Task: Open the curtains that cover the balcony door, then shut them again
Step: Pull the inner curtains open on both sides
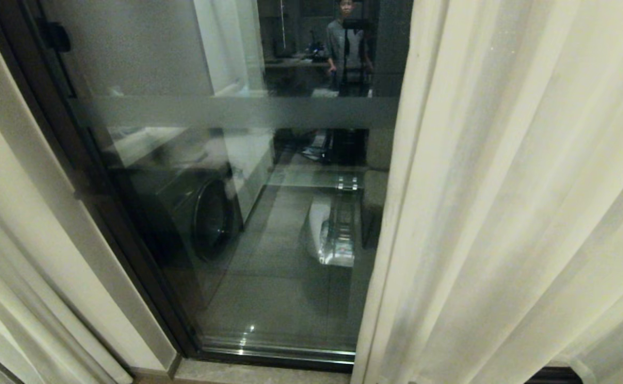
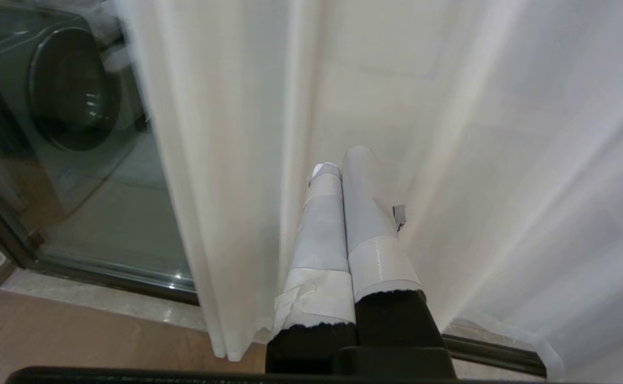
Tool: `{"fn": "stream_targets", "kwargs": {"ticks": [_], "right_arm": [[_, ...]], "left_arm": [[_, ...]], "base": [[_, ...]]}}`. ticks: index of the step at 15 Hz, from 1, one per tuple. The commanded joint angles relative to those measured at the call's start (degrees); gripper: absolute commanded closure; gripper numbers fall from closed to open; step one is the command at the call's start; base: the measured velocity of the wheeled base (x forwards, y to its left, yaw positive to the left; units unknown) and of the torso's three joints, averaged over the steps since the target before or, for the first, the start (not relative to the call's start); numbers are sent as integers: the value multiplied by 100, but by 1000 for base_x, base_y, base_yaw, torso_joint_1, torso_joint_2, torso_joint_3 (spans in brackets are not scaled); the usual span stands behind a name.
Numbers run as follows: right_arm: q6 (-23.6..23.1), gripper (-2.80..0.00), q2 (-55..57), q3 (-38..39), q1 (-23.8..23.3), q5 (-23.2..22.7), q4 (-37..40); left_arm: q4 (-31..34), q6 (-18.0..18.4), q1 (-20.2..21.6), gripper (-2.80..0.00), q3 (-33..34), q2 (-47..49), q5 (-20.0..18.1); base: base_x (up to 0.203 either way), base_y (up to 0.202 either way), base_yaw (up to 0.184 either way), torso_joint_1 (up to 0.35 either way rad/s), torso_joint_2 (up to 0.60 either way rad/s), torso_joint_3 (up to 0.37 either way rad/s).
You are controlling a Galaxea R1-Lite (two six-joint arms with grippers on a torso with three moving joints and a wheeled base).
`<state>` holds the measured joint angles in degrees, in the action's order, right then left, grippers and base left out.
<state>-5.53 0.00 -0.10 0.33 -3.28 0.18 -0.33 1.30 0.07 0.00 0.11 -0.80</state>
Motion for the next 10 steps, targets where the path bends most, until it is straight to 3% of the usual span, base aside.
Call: {"fn": "stream_targets", "kwargs": {"ticks": [1, 10], "right_arm": [[-9, 0, 9, 1, 2, -6, -1], [-1, 0, 9, 1, 2, -6, -1]], "left_arm": [[3, 0, 1, 0, 0, -10, 1], [7, -7, 1, 0, 0, -11, 1]], "base": [[0, -132, 0, 2, 2, 2], [0, -9, 1, 0, 0, 0]]}}
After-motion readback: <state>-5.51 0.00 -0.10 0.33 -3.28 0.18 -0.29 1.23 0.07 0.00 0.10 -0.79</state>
